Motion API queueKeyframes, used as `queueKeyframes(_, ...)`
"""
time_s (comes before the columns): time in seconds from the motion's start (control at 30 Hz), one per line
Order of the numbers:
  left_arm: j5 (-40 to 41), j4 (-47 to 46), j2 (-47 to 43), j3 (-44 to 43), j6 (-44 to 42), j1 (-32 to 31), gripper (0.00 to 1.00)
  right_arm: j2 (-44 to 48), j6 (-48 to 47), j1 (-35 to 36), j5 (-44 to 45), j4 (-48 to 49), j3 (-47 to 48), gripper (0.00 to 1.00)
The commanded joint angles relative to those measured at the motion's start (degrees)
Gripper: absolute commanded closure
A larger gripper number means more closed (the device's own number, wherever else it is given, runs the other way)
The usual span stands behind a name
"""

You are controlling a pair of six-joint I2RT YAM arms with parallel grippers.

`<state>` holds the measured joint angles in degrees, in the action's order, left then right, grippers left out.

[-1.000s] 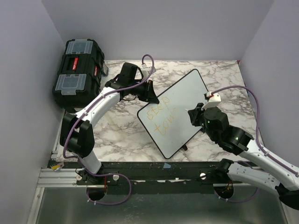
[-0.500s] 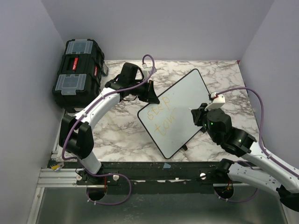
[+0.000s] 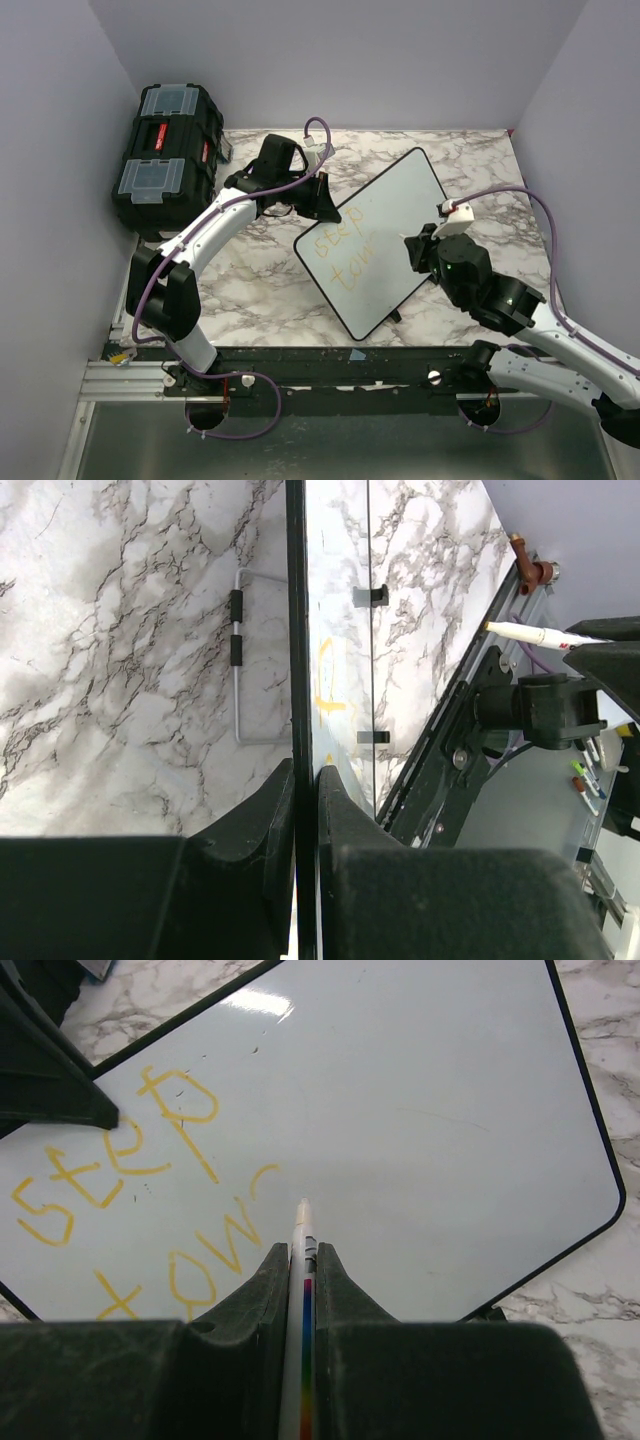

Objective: Write a sentence on the whiteboard

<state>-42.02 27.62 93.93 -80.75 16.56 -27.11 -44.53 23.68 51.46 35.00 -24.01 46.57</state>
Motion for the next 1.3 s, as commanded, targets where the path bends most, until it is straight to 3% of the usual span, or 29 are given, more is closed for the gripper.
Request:
queueKeyframes(0.0,4.1,-1.2,-2.1,-0.7,-4.2,-0.3,1.0,0.7,-1.2,0.4,-1.4,2.8,-0.5,0.99)
queueKeyframes(0.5,4.6,-1.0,-2.2,-0.4,-4.7,-0.4,1.0,-2.4,0.4,0.5,-6.9,6.7,-2.7,0.99)
queueKeyframes(1.27,4.4,-0.7,-2.4,0.7,-6.2,-0.4,1.0,-7.4,3.8,0.4,-3.6,11.6,-5.5,0.99)
